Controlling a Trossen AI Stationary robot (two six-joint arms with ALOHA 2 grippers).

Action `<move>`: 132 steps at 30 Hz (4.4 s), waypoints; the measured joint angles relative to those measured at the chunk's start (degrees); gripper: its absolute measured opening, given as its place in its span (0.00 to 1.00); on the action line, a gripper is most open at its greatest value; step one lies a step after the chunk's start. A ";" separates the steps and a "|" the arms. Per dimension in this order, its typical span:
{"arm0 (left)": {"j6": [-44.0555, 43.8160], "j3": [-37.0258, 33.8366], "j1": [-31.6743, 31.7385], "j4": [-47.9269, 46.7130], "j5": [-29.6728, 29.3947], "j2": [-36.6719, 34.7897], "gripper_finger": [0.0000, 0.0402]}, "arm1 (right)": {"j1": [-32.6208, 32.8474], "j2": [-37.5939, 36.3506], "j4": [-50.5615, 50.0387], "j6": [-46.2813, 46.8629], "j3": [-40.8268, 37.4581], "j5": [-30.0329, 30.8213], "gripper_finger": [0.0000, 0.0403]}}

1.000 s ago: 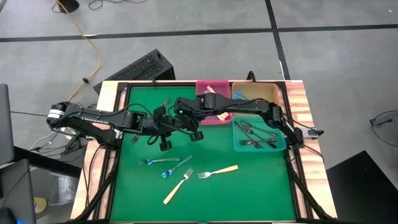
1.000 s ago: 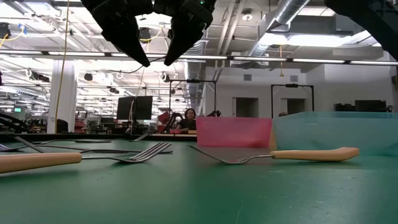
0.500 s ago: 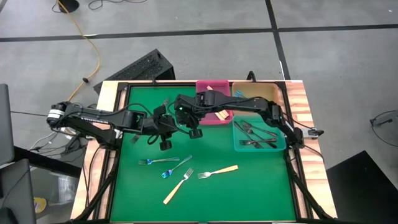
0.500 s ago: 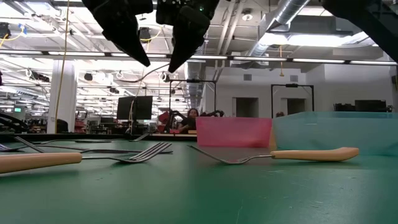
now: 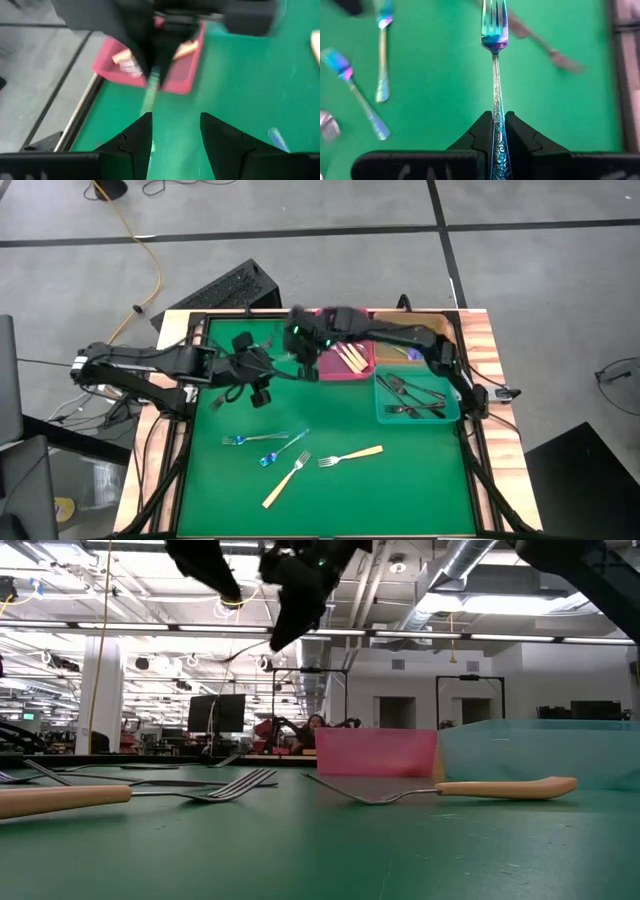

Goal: Sort silverware by color (type)
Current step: Put the blue fork into the orange bin

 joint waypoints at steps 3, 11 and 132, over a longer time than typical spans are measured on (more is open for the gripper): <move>-1.28 0.00 -0.05 -0.32 -1.66 -3.09 0.38 | -2.84 -2.08 2.96 1.38 0.17 -0.02 0.15; -3.77 -0.02 -1.93 1.13 -6.88 -11.21 0.38 | -8.65 -5.78 9.01 4.32 0.20 0.00 0.15; 1.32 -11.37 6.91 52.97 17.92 -12.85 0.00 | 1.61 -13.45 18.15 9.21 0.09 -14.47 0.53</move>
